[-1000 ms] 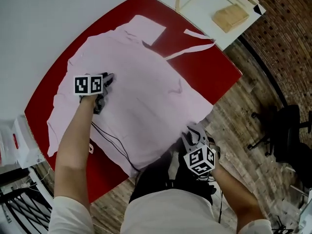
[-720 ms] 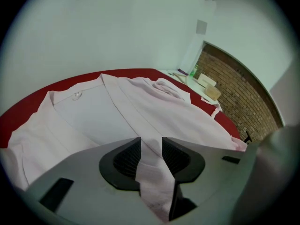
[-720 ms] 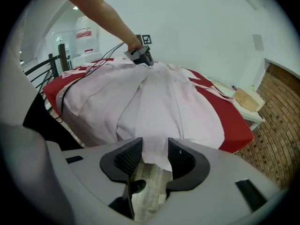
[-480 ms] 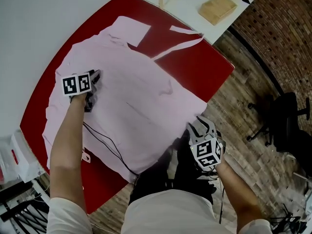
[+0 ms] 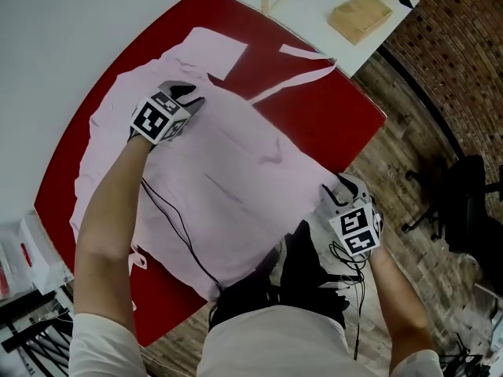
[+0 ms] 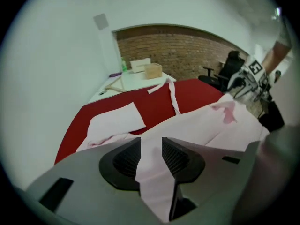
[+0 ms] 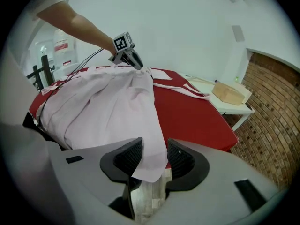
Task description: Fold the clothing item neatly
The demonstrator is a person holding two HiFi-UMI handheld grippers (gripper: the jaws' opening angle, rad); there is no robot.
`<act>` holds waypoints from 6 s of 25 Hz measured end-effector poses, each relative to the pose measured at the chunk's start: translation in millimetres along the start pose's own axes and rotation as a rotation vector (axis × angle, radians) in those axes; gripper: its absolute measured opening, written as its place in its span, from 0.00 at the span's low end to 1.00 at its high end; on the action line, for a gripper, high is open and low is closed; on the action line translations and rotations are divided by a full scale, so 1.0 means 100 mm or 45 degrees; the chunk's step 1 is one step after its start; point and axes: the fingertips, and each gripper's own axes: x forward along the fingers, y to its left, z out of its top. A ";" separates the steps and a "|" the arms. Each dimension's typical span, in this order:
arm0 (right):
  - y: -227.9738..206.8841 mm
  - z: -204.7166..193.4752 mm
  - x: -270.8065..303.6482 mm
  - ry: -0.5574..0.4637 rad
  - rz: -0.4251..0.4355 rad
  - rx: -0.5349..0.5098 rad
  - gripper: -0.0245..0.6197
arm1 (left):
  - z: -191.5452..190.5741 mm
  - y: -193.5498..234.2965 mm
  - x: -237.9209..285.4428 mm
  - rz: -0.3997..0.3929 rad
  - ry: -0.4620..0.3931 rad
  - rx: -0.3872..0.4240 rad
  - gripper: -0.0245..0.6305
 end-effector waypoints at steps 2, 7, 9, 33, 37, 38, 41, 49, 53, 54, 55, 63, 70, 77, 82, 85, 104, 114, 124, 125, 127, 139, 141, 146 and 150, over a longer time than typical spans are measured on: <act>-0.01 -0.06 0.04 -0.002 0.067 0.032 0.27 | 0.08 -0.06 0.18 -0.048 0.071 0.156 0.22; 0.04 -0.08 0.09 -0.027 0.215 0.144 0.27 | 0.05 -0.17 0.53 -0.177 0.324 0.533 0.22; 0.05 -0.08 0.08 -0.033 0.289 0.192 0.23 | 0.02 -0.19 0.59 -0.211 0.390 0.597 0.22; -0.23 0.00 0.04 -0.125 0.398 0.397 0.10 | 0.49 0.11 0.90 -0.022 0.239 0.351 0.06; -0.22 -0.01 0.06 -0.122 0.397 0.404 0.10 | 0.44 0.10 0.93 -0.030 0.231 0.270 0.07; -0.22 -0.01 0.06 -0.124 0.398 0.402 0.10 | 0.44 0.09 0.93 -0.033 0.225 0.248 0.07; -0.25 -0.02 0.05 -0.133 0.378 0.392 0.13 | 0.44 0.09 0.89 -0.032 0.204 0.205 0.09; -0.36 -0.09 0.00 -0.117 0.307 0.356 0.19 | 0.40 0.24 0.59 0.051 0.150 0.095 0.15; -0.46 -0.10 -0.05 -0.113 0.268 0.337 0.19 | 0.39 0.33 0.27 0.118 0.060 -0.035 0.15; -0.47 -0.09 -0.07 -0.109 0.257 0.339 0.19 | 0.37 0.34 0.19 0.127 0.039 -0.070 0.15; -0.48 -0.09 -0.09 -0.104 0.249 0.340 0.19 | 0.34 0.33 0.11 0.133 0.022 -0.102 0.15; -0.67 0.13 -0.01 -0.094 0.268 0.235 0.19 | -0.07 0.18 -0.52 0.232 -0.070 -0.360 0.15; -0.71 0.57 0.16 -0.116 0.284 0.116 0.19 | -0.40 -0.13 -1.07 0.310 -0.251 -0.648 0.15; -0.71 0.93 0.30 -0.113 0.254 0.098 0.19 | -0.80 -0.52 -1.31 0.333 -0.327 -0.797 0.15; -0.65 1.14 0.38 -0.096 0.230 0.033 0.19 | -1.06 -0.72 -1.47 0.357 -0.383 -0.894 0.15; -0.66 1.33 0.48 -0.100 0.219 0.023 0.19 | -1.17 -0.81 -1.56 0.373 -0.412 -0.937 0.15; -1.19 2.64 2.03 -0.049 0.283 0.089 0.19 | -0.93 -0.95 -1.31 0.486 -0.461 -1.098 0.15; -1.19 3.03 2.69 -0.033 0.391 -0.064 0.19 | 0.06 -0.26 -0.52 0.488 -0.389 -0.755 0.15; -1.07 3.02 2.99 0.005 0.470 -0.135 0.19 | 0.63 0.22 0.52 0.357 -0.106 -0.415 0.23; -1.05 3.00 3.00 0.007 0.472 -0.160 0.19 | 0.64 0.24 0.60 0.342 -0.077 -0.398 0.23; -1.01 2.98 3.00 0.000 0.490 -0.195 0.16 | 0.64 0.24 0.74 0.315 -0.025 -0.380 0.23; -1.00 3.46 2.67 -0.156 0.709 0.076 0.08 | 0.50 0.25 1.09 0.284 0.127 -0.375 0.24; -0.98 3.56 2.59 -0.187 0.742 0.110 0.08 | 0.46 0.26 1.11 0.291 0.138 -0.397 0.24; -0.94 3.66 2.48 -0.222 0.791 0.154 0.08 | 0.44 0.27 1.11 0.288 0.130 -0.432 0.24; -0.94 3.63 2.46 -0.214 0.817 0.192 0.08 | 0.46 0.26 1.11 0.282 0.136 -0.434 0.24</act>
